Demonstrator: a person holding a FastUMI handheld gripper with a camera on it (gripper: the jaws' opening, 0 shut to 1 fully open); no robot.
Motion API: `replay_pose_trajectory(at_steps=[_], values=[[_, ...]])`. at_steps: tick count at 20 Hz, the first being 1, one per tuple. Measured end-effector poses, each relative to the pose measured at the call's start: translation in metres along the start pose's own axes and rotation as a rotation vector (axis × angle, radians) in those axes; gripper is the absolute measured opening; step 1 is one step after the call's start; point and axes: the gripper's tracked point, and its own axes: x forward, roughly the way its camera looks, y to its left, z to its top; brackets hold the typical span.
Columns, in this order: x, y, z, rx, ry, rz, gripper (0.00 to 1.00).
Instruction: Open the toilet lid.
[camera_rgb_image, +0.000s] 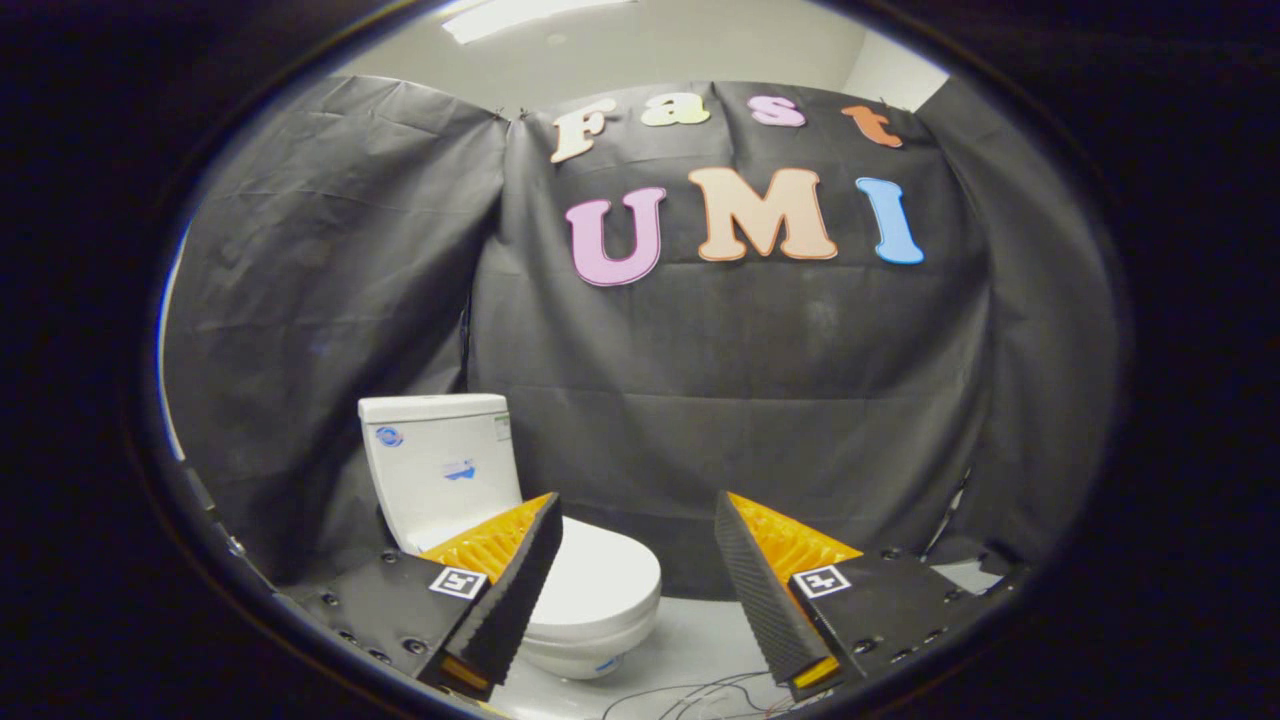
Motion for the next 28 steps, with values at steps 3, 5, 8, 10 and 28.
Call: replay_pose_trajectory(at_steps=[3,5,8,10,28], values=[[0.006,0.017,0.005,0.008,-0.023,-0.049,0.95],[0.010,0.028,0.009,0.026,-0.050,-0.086,0.95],[0.015,0.041,0.014,0.078,-0.095,-0.157,0.95],[0.018,0.048,0.015,0.135,-0.132,-0.202,0.95],[0.037,0.073,-0.102,0.828,-0.313,-0.594,0.83]])
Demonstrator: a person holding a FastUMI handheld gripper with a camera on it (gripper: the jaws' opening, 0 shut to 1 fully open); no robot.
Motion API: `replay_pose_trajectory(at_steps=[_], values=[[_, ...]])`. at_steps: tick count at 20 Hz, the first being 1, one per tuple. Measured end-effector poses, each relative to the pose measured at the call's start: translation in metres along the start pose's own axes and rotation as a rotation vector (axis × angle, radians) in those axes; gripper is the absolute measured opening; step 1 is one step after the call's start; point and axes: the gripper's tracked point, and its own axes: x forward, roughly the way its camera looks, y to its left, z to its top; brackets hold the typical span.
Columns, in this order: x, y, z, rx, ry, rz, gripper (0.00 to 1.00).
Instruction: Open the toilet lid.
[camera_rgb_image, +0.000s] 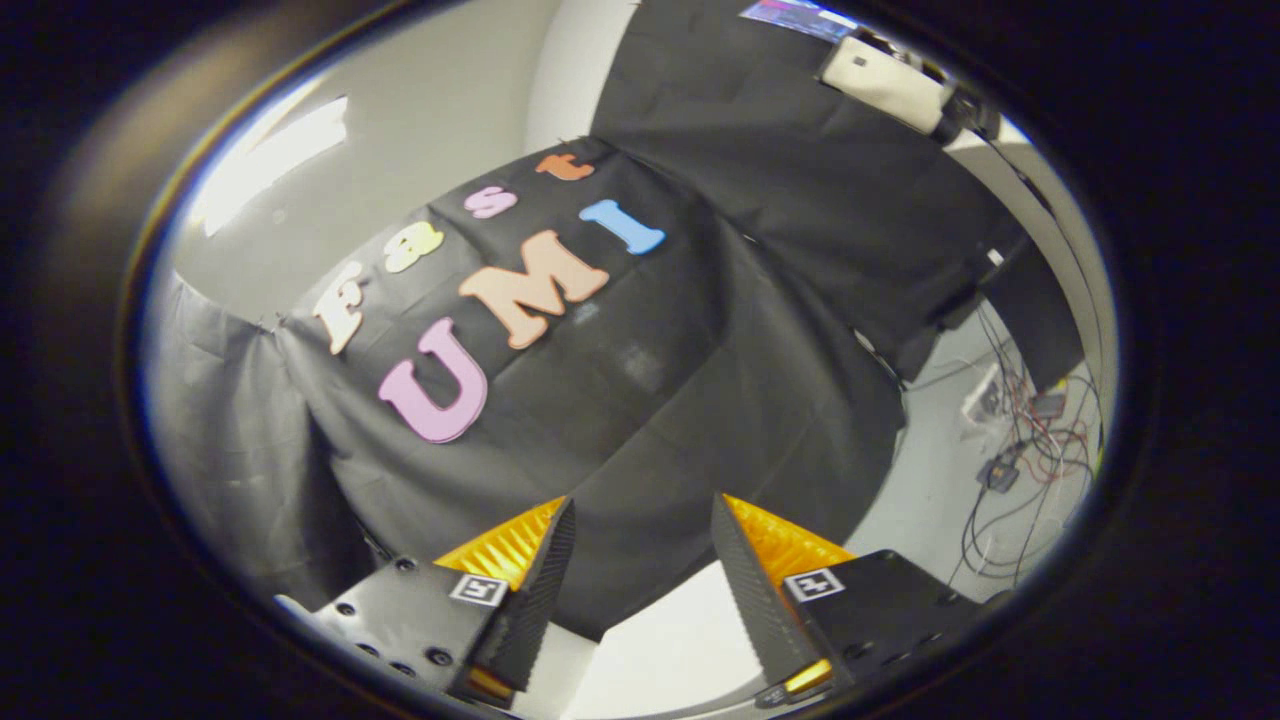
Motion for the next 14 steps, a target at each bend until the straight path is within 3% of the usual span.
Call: replay_pose_trajectory(at_steps=[2,7,14], values=[[-0.001,-0.023,-0.021,0.004,0.039,-0.088,0.78],[-0.016,-0.037,-0.064,0.102,0.100,-0.144,0.75],[-0.030,-0.041,-0.107,0.244,0.132,-0.147,0.75]])
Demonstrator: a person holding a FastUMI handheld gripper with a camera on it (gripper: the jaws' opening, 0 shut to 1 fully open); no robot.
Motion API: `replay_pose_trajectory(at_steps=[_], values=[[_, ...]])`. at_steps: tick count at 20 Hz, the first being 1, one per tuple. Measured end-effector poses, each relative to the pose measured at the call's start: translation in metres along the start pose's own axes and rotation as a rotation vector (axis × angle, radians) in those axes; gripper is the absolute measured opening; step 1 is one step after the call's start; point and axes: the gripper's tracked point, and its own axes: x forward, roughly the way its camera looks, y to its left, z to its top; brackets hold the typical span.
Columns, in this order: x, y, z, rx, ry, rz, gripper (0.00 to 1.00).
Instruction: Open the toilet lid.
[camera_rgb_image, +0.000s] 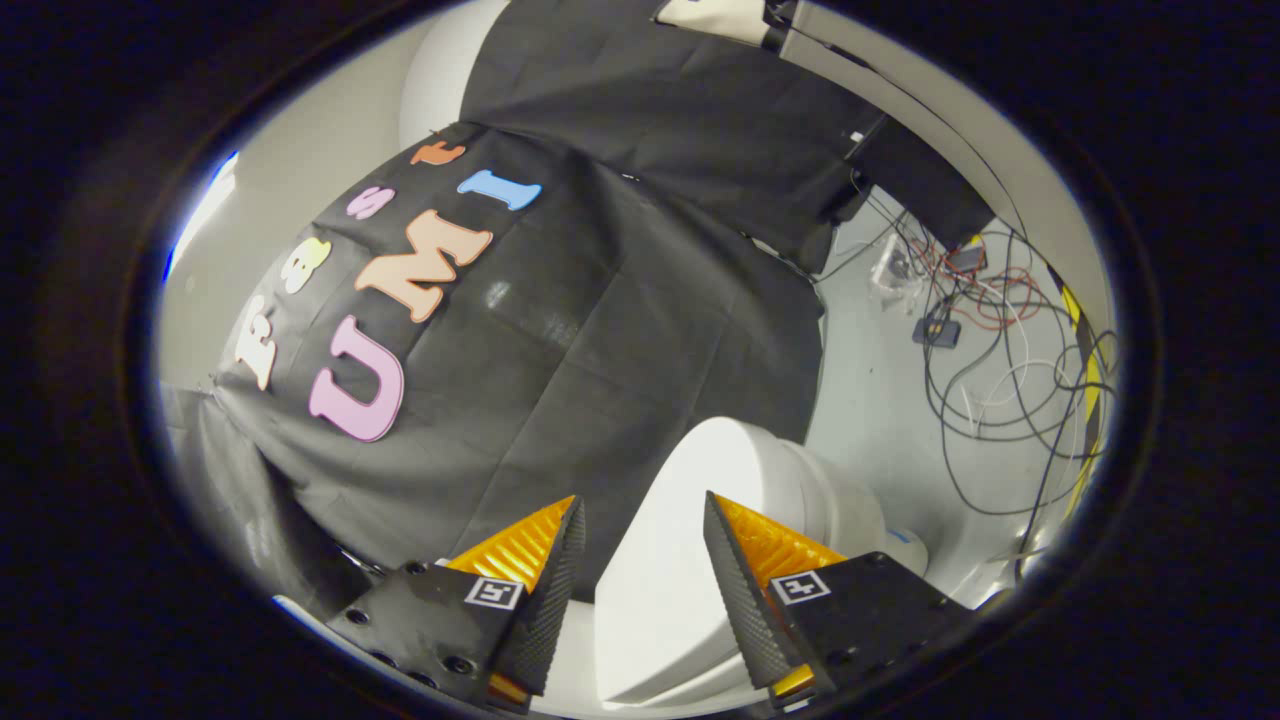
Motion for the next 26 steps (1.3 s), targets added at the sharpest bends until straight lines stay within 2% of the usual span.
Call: replay_pose_trajectory(at_steps=[5,10,11,13,15,23,26], values=[[-0.008,-0.022,-0.040,-0.016,0.101,-0.068,0.75],[-0.013,-0.038,-0.070,0.030,0.159,-0.111,0.75],[-0.012,-0.038,-0.072,0.035,0.166,-0.123,0.76],[-0.014,-0.041,-0.079,0.047,0.176,-0.141,0.85],[-0.020,-0.042,-0.080,0.089,0.161,-0.129,0.94],[-0.047,-0.060,-0.082,0.195,0.062,-0.161,0.95],[-0.045,-0.072,-0.088,0.200,0.079,-0.197,0.95]])
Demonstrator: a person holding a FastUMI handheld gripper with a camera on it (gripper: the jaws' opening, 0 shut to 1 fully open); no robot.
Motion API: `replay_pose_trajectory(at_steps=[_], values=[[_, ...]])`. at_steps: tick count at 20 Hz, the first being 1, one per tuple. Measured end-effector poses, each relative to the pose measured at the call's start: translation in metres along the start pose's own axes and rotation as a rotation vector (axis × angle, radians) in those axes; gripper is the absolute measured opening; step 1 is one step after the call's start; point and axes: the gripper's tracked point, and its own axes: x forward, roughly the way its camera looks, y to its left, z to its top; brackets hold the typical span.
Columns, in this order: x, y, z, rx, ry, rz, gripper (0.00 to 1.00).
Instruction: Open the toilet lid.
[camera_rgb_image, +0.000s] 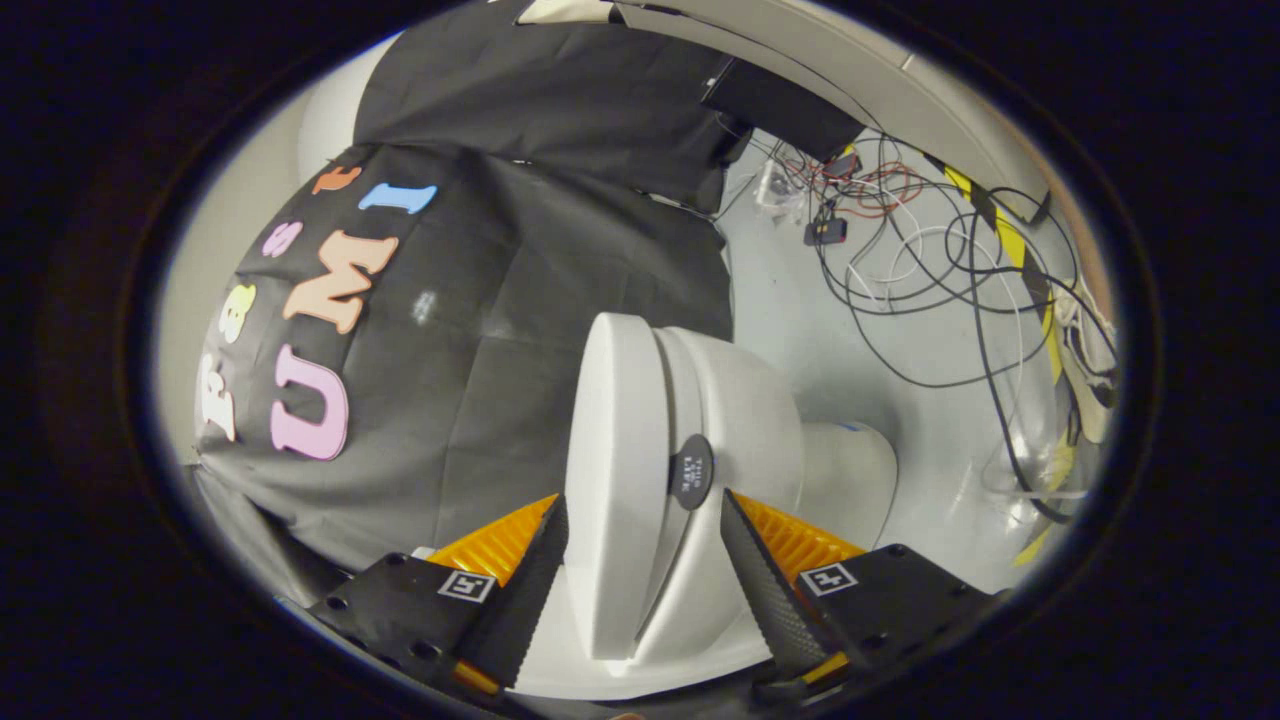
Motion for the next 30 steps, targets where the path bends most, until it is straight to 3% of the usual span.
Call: replay_pose_trajectory(at_steps=[2,4,7,13,17,20,30], values=[[0.007,-0.009,0.001,0.021,0.018,-0.023,0.95],[0.014,-0.013,0.002,0.056,0.029,-0.027,0.82],[0.022,-0.016,0.014,0.116,0.016,-0.026,0.82],[0.023,-0.015,0.010,0.091,0.061,-0.064,0.12],[0.020,-0.008,0.011,0.103,0.068,-0.060,0.12],[0.015,0.002,0.007,0.035,0.078,-0.065,0.12],[-0.017,0.106,0.011,-0.180,0.073,0.086,0.12]])
